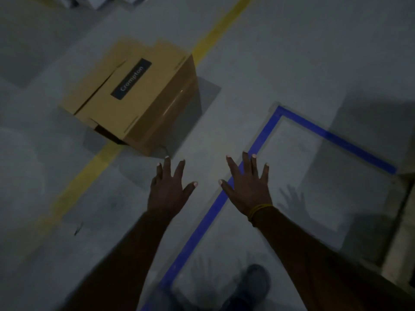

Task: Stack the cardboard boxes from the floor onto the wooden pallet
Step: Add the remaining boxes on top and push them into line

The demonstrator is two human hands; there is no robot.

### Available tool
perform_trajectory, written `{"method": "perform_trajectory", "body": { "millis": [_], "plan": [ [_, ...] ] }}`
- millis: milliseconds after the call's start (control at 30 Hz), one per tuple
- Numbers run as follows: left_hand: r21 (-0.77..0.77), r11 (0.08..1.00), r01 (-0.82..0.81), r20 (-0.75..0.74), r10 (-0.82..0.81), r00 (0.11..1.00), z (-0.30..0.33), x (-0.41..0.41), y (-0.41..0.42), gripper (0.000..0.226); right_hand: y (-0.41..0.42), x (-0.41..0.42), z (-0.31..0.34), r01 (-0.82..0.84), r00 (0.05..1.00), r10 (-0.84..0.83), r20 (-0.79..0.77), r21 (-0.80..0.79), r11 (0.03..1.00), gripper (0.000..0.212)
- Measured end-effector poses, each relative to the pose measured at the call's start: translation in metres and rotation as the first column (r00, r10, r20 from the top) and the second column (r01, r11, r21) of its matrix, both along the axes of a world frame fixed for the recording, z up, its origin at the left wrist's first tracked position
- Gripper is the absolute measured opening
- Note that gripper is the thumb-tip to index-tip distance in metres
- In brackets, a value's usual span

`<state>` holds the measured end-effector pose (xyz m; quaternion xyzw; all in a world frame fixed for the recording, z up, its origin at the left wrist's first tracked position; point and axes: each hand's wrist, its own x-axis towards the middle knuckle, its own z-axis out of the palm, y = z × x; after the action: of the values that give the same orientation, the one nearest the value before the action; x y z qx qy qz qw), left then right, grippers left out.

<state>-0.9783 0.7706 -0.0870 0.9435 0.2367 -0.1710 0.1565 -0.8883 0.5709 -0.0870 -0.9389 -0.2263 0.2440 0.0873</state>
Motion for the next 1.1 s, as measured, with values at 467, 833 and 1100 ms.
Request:
{"method": "perform_trajectory", "body": {
  "millis": [467,833,1100],
  "plan": [
    [-0.019,0.971,0.240,0.064,-0.238,0.969,-0.061,0.103,0.224,0.079,0.190,0.065,-0.041,0.208,0.978,-0.208,0.008,-0.096,0.973,0.072],
    [0.014,0.959,0.283,-0.070,-0.281,0.957,-0.120,0.123,0.391,0.080,0.350,0.047,-0.090,0.213,0.976,-0.213,-0.045,-0.013,0.977,0.074],
    [-0.072,0.952,0.297,-0.177,-0.305,0.936,-0.163,0.142,0.406,0.079,0.375,0.052,-0.114,0.232,0.970,-0.235,-0.058,-0.052,0.971,0.073]
  ]
}}
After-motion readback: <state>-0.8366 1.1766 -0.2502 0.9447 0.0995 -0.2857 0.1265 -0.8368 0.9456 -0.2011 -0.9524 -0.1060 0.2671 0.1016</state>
